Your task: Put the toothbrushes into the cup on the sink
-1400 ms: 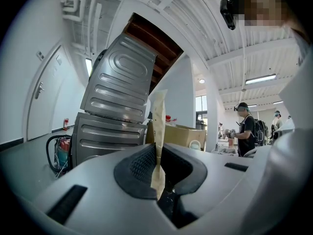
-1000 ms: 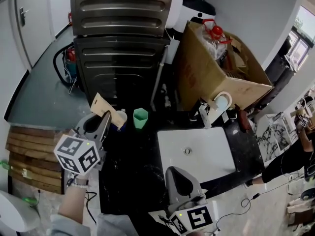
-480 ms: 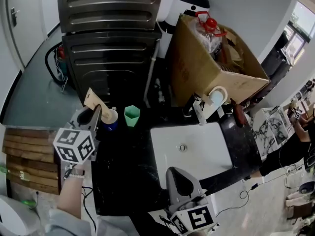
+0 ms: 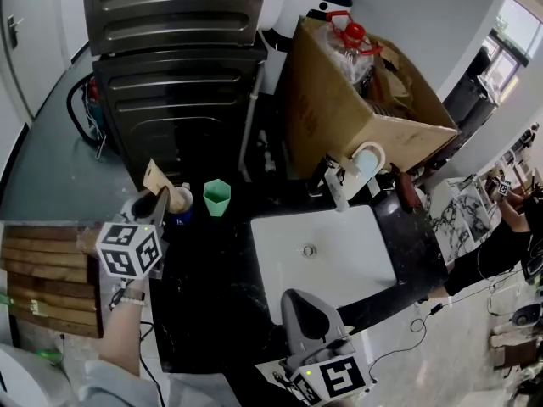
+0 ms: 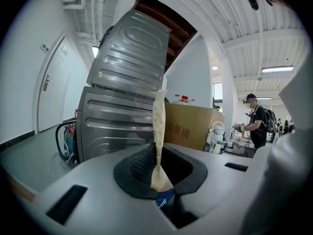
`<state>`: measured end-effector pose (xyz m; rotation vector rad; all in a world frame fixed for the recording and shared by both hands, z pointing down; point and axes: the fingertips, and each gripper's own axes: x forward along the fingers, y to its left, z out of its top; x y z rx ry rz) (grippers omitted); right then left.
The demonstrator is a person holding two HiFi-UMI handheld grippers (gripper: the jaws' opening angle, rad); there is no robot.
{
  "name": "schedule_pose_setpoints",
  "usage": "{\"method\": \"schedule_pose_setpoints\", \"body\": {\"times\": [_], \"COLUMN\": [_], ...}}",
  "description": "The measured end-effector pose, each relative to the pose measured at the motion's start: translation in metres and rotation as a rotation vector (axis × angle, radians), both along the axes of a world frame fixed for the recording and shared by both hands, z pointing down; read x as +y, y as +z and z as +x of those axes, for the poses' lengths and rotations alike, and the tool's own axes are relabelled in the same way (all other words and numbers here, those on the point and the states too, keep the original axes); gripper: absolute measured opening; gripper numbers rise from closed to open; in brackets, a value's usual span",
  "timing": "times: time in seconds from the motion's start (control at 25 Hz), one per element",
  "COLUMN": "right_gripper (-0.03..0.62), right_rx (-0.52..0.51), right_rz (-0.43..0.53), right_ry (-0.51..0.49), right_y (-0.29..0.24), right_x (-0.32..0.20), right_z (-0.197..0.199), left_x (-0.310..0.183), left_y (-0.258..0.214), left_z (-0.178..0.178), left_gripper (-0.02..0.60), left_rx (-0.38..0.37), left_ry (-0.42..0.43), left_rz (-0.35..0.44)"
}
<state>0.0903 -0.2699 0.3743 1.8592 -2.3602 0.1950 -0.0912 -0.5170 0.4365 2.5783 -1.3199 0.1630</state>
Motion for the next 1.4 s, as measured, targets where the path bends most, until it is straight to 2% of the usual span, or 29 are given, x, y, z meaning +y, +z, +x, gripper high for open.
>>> {"method": "schedule_pose_setpoints", "body": {"times": [0.24,0.68,0.76,1.04,1.4], "right_gripper": [-0.002,-0.002,-0.002,-0.002,-0.002], "right_rx": [-0.004,-0.008,-0.009,-0.004,-0.001], "right_rz": [-0.012,-0.04,-0.04,-0.041,-0.044], "right_ry": [0.015,0.002,0.001,-0.002,-0.028], "right_y": [0.003,0.002,0.002,0.004,0.002], "right_x": [0.001,0.001,0.001,0.002,0.002], "right_z": [0.002,-0.006,-0.008,-0.013,-0.025], "left_x": [-0.002,-0.007,-0.007,-0.003,0.006], "left_y": [0.021,0.031,0.035,0.042,0.05], "left_z": [0.001,0.002,0.003,0.004,-0.01], "left_gripper": [0.029,0.032,0.075,0.158,0.179], "left_rx": [-0.042,-0.055,-0.071,-0.063,-0.034], "left_ry": [-0.002,-0.006,0.002,0.031,0.023], "left_rz": [-0.035,-0.049,-0.053,-0.077,-0.118]}}
